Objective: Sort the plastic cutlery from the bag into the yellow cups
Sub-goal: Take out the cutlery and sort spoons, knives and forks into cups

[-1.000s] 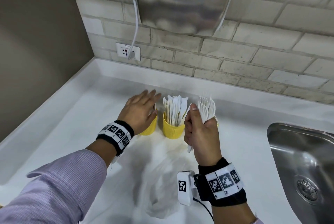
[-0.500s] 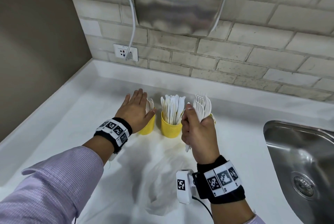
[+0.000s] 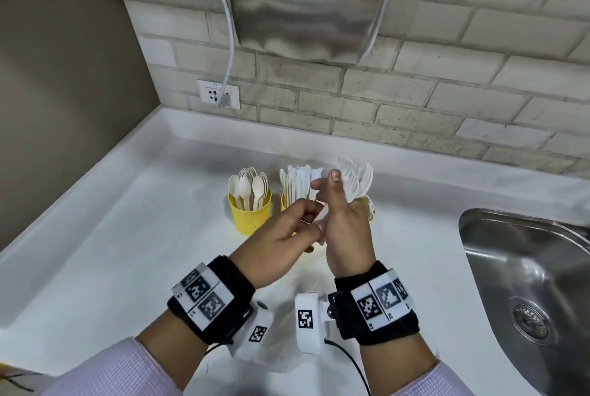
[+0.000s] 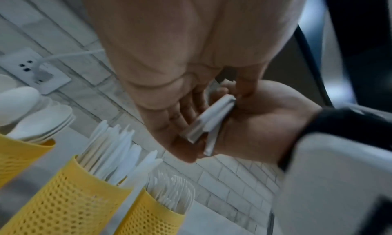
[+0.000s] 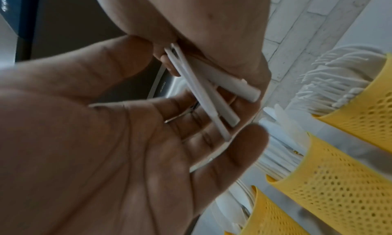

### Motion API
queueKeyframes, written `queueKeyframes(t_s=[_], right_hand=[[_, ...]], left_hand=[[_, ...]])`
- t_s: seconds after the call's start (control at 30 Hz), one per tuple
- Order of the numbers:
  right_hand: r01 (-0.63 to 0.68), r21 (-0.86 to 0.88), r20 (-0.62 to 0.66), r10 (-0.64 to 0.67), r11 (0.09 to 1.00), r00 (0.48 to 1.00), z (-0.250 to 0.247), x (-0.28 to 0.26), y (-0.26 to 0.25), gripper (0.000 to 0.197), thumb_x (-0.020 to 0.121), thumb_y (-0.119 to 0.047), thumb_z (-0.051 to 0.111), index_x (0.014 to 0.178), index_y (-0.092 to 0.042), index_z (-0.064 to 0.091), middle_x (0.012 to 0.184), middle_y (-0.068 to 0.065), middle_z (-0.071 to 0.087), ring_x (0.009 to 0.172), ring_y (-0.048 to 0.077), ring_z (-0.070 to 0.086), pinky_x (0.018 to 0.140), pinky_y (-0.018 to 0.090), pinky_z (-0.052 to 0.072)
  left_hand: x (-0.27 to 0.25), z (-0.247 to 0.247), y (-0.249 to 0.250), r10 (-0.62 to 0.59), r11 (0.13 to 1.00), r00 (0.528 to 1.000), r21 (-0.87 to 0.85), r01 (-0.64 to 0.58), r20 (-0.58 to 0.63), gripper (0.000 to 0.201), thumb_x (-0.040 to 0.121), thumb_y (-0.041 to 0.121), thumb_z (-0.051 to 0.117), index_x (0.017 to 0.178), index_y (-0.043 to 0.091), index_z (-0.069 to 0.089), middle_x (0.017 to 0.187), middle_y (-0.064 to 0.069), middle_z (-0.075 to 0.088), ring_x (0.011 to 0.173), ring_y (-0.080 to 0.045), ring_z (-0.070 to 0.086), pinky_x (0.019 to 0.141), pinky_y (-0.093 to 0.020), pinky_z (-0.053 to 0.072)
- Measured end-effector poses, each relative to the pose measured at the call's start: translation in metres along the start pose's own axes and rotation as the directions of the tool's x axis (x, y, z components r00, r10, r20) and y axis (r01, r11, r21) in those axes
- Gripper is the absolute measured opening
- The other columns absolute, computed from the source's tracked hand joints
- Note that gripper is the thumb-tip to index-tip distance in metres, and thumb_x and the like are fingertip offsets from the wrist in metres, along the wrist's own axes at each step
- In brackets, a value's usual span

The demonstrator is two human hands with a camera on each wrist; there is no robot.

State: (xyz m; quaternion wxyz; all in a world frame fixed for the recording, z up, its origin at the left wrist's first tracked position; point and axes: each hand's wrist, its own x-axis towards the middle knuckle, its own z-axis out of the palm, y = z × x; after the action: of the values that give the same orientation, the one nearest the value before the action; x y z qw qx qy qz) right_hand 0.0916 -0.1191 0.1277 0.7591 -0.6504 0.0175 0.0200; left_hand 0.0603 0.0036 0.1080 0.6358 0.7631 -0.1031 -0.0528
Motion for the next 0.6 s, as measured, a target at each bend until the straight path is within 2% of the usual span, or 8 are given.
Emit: queueKeyframes(t_s=[0.1,0.17,0.2,0.3,0.37,0.47,0.53,0.6], right_hand=[[-0.027,0.009,0.064,0.026,1.0,0.998,0.0,-0.005,0.004,0.052,0.1,-0.057,0.046,0.089,-0.011,0.067,0.068,-0.007,0.07,0.065,0.019,0.068,0.06,0.033,0.051],[-0.018,-0.045,0.102,0.023,0.999,0.995,0.0,-0.009,0.006,0.059,0.095,-0.067,0.045,0.092,-0.013,0.069,0.084,-0.01,0.074,0.087,0.021,0.073,0.073,0.038,0.056],[-0.019,-0.08,0.124,0.028,0.997,0.992,-0.002,-0.01,0.005,0.063,0.092,-0.071,0.044,0.098,-0.015,0.071,0.088,-0.011,0.074,0.092,0.019,0.073,0.072,0.034,0.054],[-0.004,-0.146,0.225,0.037,0.989,0.974,-0.008,-0.017,-0.009,0.064,0.093,-0.07,0.038,0.1,-0.014,0.069,0.059,-0.004,0.064,0.056,0.016,0.065,0.049,0.024,0.045],[0.052,-0.133,0.281,-0.013,0.99,0.96,-0.013,-0.018,-0.017,0.051,0.102,-0.057,0.041,0.095,-0.011,0.063,0.057,0.001,0.06,0.049,0.019,0.061,0.044,0.028,0.046],[0.139,-0.041,0.243,-0.125,0.989,0.962,-0.019,-0.01,-0.023,0.014,0.099,-0.034,0.064,0.103,-0.021,0.067,0.097,-0.008,0.073,0.09,0.009,0.071,0.077,0.035,0.058],[0.184,0.023,0.167,-0.186,0.983,0.968,-0.027,-0.005,-0.027,0.031,0.087,-0.036,0.073,0.115,-0.028,0.064,0.111,0.004,0.071,0.107,0.021,0.069,0.096,0.051,0.055],[0.302,-0.064,0.096,-0.295,0.951,0.951,-0.039,-0.002,-0.037,0.045,0.083,-0.038,0.074,0.124,-0.029,0.058,0.117,0.009,0.067,0.112,0.021,0.065,0.1,0.047,0.053]], left_hand=[[-0.003,0.006,0.003,0.005,1.0,1.0,0.01,-0.005,-0.014,0.028,0.082,0.024,0.055,0.109,0.017,0.058,0.083,0.018,0.063,0.082,-0.008,0.059,0.077,-0.041,0.051],[-0.004,0.011,0.006,0.014,0.999,1.0,0.04,-0.014,-0.012,0.037,0.086,0.016,0.053,0.122,0.022,0.056,0.099,0.027,0.067,0.092,-0.001,0.064,0.079,-0.031,0.054],[-0.006,0.013,0.01,0.01,0.999,1.0,0.047,-0.009,-0.021,0.045,0.088,0.016,0.052,0.132,0.027,0.053,0.113,0.025,0.068,0.1,-0.006,0.067,0.083,-0.037,0.058],[-0.005,0.016,0.014,-0.02,0.999,1.0,0.044,0.021,-0.021,0.059,0.091,0.017,0.049,0.142,0.045,0.039,0.105,-0.003,0.073,0.084,-0.023,0.073,0.075,-0.047,0.063],[-0.004,0.017,0.019,0.008,0.997,1.0,0.073,-0.006,-0.028,0.06,0.093,0.009,0.048,0.141,0.044,0.039,0.075,0.008,0.068,0.062,-0.013,0.064,0.058,-0.034,0.058],[-0.002,0.018,0.023,0.047,0.994,0.994,0.105,-0.037,-0.094,0.043,0.094,-0.007,0.048,0.128,0.018,0.057,0.063,0.028,0.058,0.057,0.007,0.053,0.054,-0.01,0.04],[-0.004,0.018,0.029,0.034,0.994,0.994,0.105,-0.023,-0.105,0.027,0.093,-0.008,0.051,0.106,0.012,0.063,0.063,0.026,0.057,0.059,0.007,0.052,0.057,-0.01,0.038],[-0.005,0.02,0.031,0.049,0.989,0.993,0.147,-0.033,-0.107,0.026,0.095,0.001,0.056,0.097,0.024,0.066,0.076,0.025,0.066,0.073,0.005,0.059,0.068,-0.013,0.042]])
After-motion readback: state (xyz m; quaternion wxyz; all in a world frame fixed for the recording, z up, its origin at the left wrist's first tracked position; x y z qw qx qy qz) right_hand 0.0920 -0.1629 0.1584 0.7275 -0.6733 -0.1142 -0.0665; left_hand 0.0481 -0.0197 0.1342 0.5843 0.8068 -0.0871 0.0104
